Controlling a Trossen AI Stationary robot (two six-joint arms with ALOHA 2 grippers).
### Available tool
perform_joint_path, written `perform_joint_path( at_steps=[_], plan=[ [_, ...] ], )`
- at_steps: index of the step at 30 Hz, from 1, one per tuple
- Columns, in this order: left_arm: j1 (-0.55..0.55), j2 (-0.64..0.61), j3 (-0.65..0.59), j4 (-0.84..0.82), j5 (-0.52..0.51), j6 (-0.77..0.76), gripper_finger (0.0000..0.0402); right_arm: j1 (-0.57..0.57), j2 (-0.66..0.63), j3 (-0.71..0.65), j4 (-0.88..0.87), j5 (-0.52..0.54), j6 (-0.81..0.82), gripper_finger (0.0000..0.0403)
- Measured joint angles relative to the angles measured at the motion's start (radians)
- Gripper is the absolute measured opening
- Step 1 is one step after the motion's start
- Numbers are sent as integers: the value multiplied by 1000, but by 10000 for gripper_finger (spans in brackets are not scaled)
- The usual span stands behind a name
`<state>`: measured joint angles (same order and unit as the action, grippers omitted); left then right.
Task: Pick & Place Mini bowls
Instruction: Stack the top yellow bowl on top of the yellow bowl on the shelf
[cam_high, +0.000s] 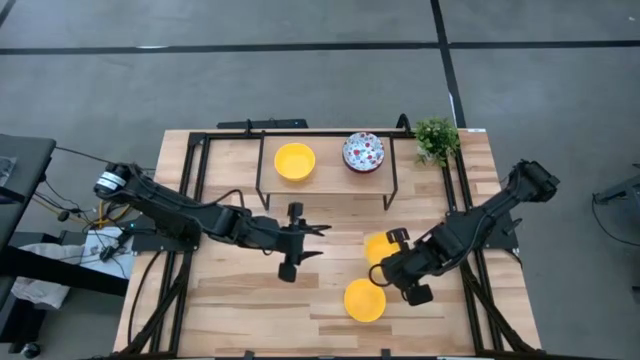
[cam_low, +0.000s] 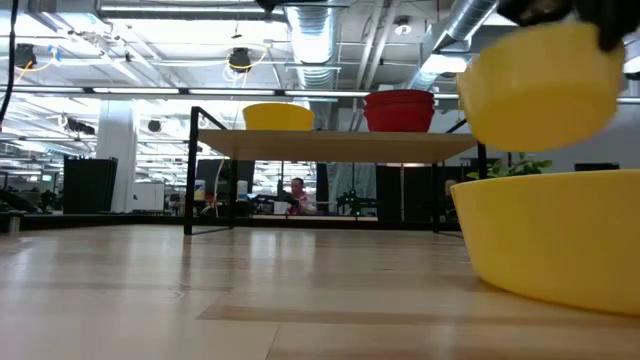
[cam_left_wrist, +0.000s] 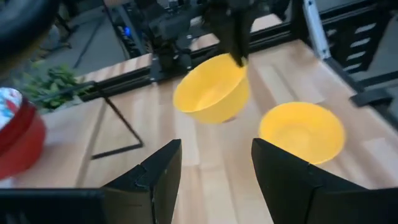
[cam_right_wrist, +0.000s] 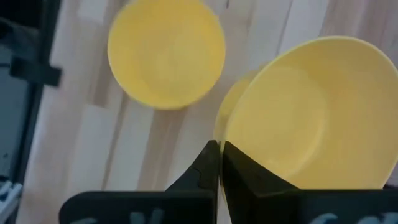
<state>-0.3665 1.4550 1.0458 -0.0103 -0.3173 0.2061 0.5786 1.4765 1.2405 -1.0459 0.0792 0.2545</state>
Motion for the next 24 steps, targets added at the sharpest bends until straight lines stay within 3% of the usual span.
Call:
perform_joint_path(
  at_steps=[9,24],
  plan=[
    [0,1,0,6,-101,249,195,-68,0,125,22,0,-68,1],
    [0,1,0,42,-109,580,195,-130,1,168,98,-31,-124,1]
  ],
)
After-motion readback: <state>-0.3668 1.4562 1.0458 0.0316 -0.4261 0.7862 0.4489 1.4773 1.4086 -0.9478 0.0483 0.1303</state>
